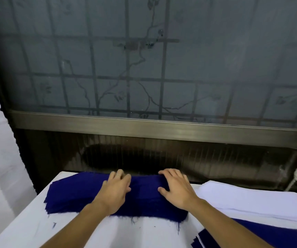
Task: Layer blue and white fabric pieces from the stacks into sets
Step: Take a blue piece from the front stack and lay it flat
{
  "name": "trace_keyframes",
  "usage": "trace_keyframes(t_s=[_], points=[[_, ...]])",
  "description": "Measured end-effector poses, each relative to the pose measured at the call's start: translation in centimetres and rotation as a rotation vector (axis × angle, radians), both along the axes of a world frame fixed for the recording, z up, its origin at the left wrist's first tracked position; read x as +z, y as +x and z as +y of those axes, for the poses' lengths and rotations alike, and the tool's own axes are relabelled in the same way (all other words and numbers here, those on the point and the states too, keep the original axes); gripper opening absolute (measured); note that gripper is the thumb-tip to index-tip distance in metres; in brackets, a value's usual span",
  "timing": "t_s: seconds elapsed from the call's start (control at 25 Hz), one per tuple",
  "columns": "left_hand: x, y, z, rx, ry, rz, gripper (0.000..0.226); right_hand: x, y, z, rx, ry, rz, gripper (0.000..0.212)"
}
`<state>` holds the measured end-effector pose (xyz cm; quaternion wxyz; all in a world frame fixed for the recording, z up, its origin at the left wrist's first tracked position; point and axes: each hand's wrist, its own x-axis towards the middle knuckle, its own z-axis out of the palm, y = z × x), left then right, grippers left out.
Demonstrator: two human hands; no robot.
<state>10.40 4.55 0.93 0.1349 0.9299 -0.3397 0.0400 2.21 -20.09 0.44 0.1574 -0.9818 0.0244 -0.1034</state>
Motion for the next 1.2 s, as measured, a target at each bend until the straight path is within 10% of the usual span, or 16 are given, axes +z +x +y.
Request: trace_keyframes(t_s=[0.48, 0.84, 1.2], points=[[1.5, -0.2, 0.2, -0.183, -0.207, 0.148, 0.020, 0.7, 2.0, 2.3, 0.133, 0.131, 0.046, 0.059], [4.6, 1.4, 0.1, -0.120, -0.123, 0.168, 0.048, 4.0, 1.6, 2.0, 0.111, 0.387, 0.064, 0.010], [6.5, 1.7, 6.9, 0.049, -0.113, 0.207, 0.018, 6.6, -4.5, -3.8, 0.002, 0.499, 0.047, 0.006]])
